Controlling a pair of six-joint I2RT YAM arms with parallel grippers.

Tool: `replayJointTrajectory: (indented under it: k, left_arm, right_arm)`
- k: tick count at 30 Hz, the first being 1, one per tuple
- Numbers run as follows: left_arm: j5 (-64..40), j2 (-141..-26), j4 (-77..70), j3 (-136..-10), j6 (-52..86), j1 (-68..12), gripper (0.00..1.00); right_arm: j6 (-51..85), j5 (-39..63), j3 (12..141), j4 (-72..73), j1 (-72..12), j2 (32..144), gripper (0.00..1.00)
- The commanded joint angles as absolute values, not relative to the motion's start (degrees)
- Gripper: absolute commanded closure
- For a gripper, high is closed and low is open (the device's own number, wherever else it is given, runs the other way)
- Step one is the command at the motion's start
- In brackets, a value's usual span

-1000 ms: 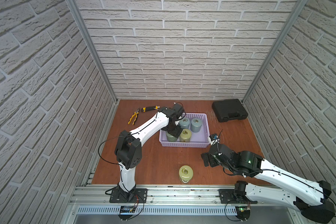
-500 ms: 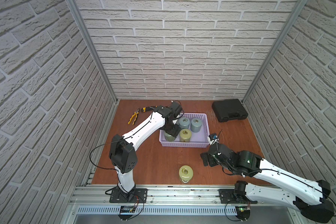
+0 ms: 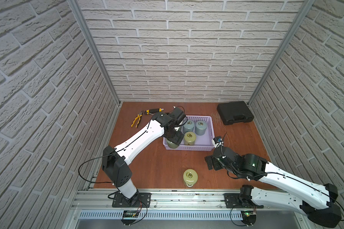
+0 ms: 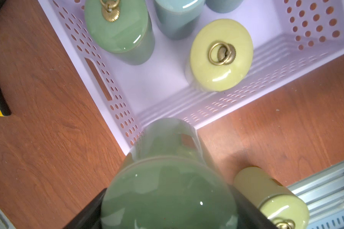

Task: Take the tea canister out of the basket
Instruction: Pick up the tea canister from the basket, then place the tea canister at the center of the board.

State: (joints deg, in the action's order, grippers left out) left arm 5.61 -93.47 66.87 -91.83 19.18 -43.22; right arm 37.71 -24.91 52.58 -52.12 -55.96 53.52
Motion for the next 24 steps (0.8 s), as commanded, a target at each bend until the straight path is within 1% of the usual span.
replayJointTrajectory:
  k: [1, 11, 24]
  left_arm:
    - [7.2, -89.37, 64.89, -89.33, 21.14, -44.99, 0.49]
    - [8.94, -83.4, 63.84, -82.11, 23.7, -49.84, 0.49]
    - [8.74, -76.71, 61.7, -72.82, 25.74, -57.5, 0.49]
  right_arm:
    - [37.96, -26.89, 52.12, -51.98, -55.61, 53.31, 0.0]
    - [38.05, -27.21, 52.37, -52.75, -55.57, 53.04, 0.0]
    - [38.19, -28.0, 53.24, -53.61, -55.54, 54.18, 0.0]
